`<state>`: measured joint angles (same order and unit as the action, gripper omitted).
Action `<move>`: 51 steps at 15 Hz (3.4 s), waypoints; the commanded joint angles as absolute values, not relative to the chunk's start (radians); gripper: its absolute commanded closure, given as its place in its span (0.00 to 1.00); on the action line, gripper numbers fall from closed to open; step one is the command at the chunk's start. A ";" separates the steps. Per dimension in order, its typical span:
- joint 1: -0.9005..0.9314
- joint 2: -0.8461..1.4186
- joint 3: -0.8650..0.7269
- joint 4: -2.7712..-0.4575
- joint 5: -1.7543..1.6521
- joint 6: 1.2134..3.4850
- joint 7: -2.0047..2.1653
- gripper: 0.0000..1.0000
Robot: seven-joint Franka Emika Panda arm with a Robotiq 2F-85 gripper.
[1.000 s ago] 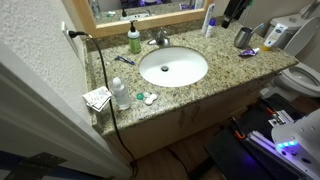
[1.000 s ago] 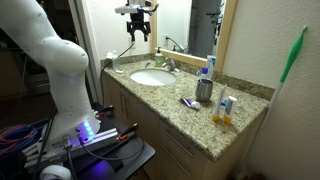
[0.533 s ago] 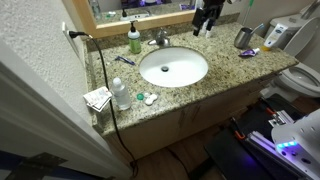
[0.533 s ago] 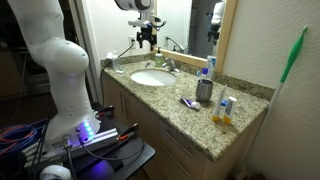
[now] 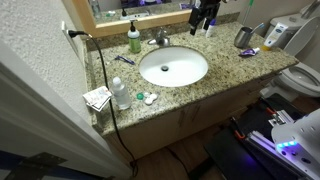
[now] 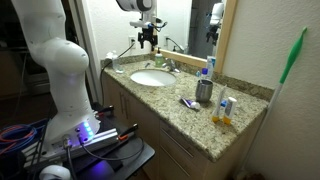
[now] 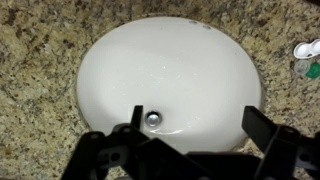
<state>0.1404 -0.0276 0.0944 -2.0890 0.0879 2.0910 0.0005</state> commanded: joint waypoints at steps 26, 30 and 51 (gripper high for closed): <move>0.166 0.568 0.056 -1.517 0.009 2.217 0.280 0.00; 0.172 0.606 0.048 -1.481 0.002 2.235 0.293 0.00; 0.201 0.708 0.009 -1.381 -0.015 2.356 0.335 0.16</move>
<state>0.1945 0.6722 0.0227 -1.4196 -0.0115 2.3344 0.3231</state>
